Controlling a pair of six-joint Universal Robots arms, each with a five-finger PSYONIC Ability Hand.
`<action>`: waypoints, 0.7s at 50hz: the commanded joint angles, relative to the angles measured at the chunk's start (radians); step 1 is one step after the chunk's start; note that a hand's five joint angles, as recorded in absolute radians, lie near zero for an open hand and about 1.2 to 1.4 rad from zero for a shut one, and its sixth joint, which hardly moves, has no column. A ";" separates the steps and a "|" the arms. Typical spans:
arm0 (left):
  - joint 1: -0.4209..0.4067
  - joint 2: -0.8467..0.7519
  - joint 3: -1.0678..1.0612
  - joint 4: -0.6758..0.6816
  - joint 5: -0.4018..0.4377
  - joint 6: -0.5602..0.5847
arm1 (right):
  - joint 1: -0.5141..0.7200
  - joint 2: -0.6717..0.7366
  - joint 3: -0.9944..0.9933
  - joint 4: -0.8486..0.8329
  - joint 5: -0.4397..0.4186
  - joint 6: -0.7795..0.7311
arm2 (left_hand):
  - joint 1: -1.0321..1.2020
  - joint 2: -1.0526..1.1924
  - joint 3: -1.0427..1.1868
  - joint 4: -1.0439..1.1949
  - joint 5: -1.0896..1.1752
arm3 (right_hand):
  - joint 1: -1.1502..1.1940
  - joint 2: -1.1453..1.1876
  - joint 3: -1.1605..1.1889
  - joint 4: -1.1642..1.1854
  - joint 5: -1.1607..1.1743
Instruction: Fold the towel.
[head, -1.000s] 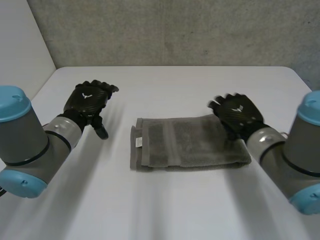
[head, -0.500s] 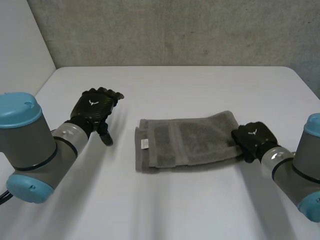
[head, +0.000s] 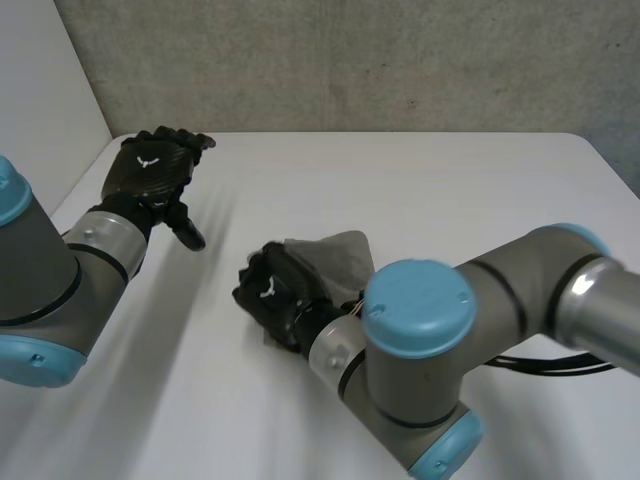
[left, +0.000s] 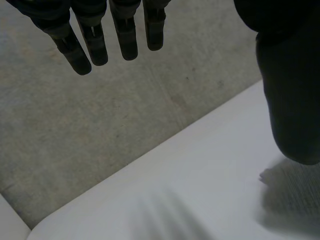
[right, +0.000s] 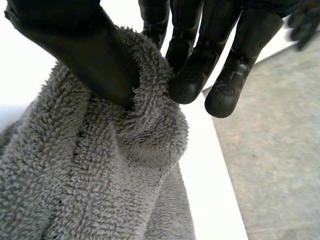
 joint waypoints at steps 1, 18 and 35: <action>0.003 0.008 -0.005 0.005 -0.007 -0.047 | -0.001 0.030 -0.018 0.005 0.051 0.046 | -0.051 -0.042 -0.032 -0.044 -0.210 | -0.401 -0.376 -0.444 -0.445 -0.423; -0.129 -0.095 0.081 -0.008 -0.021 -0.154 | -0.210 -0.262 0.102 0.086 0.099 0.617 | -0.045 -0.036 -0.026 -0.038 -0.204 | -1.124 -1.100 -1.167 -1.169 -1.146; -0.261 -0.383 0.168 -0.173 -0.146 -0.182 | -0.277 -0.023 0.047 0.152 0.065 0.678 | -0.042 -0.033 -0.024 -0.035 -0.201 | -1.124 -1.100 -1.167 -1.169 -1.146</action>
